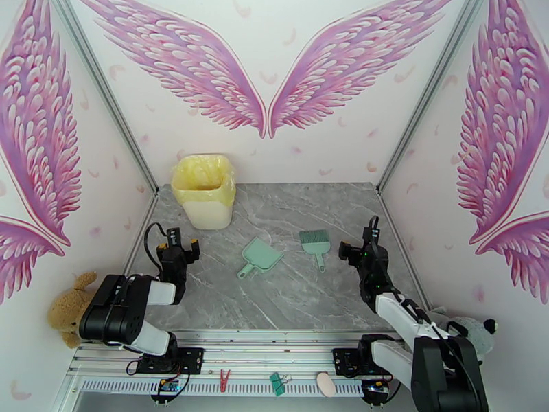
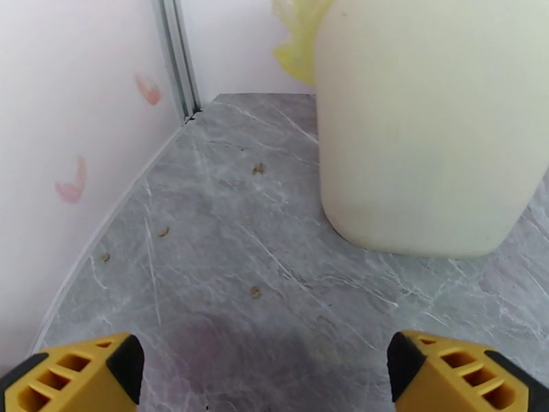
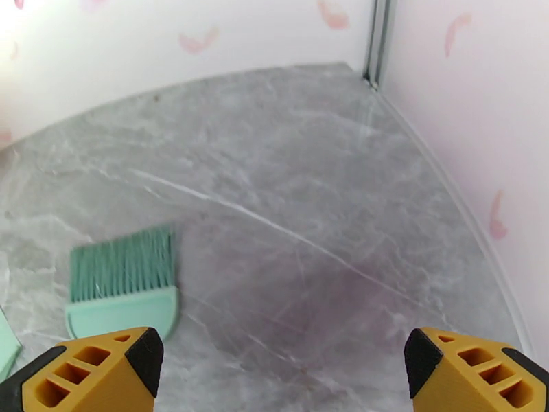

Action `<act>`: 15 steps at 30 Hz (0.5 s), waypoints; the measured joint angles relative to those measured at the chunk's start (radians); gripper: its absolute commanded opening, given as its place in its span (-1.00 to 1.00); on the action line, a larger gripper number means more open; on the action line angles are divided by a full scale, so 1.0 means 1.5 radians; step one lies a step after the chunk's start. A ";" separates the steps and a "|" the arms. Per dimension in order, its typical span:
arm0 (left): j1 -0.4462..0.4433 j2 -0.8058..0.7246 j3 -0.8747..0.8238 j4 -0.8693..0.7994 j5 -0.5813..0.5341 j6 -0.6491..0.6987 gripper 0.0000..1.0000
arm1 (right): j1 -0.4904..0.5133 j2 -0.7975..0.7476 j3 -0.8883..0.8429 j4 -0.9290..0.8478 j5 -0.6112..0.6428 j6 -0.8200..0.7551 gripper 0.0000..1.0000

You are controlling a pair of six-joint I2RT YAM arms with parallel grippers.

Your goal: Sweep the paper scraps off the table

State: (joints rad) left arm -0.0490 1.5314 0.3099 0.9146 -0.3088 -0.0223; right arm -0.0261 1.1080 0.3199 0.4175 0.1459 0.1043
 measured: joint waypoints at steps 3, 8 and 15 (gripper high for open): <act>0.000 0.000 0.010 0.003 0.004 0.005 0.97 | 0.000 0.031 -0.024 0.075 -0.018 0.007 0.98; 0.000 0.000 0.023 0.003 0.006 0.009 0.98 | 0.000 0.110 -0.028 0.169 -0.037 0.019 0.97; 0.001 0.000 0.023 0.003 0.007 0.011 0.97 | 0.023 0.248 -0.008 0.285 -0.095 -0.020 0.97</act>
State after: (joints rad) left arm -0.0479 1.5314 0.3447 0.9184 -0.2989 -0.0063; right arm 0.0082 1.4799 0.3084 0.8448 0.0032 0.0738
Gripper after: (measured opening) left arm 0.987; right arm 0.988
